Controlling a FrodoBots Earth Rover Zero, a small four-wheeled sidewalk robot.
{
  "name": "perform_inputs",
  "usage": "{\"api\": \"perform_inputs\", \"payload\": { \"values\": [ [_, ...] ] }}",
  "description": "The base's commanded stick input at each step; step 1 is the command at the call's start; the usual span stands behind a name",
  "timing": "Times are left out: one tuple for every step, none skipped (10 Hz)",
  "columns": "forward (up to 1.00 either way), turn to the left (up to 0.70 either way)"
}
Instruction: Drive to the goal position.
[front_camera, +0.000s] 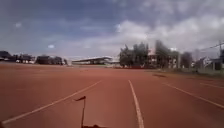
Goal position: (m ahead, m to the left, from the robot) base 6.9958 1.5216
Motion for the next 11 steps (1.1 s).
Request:
{"api": "perform_inputs", "payload": {
  "values": [
    [0.70,0.00],
    [0.70,0.00],
    [0.70,0.00],
    [0.70,0.00],
    [0.70,0.00],
    [0.70,0.00],
    [0.70,0.00],
    [0.70,0.00],
    [0.70,0.00],
    [0.70,0.00],
    [0.70,0.00]
  ]
}}
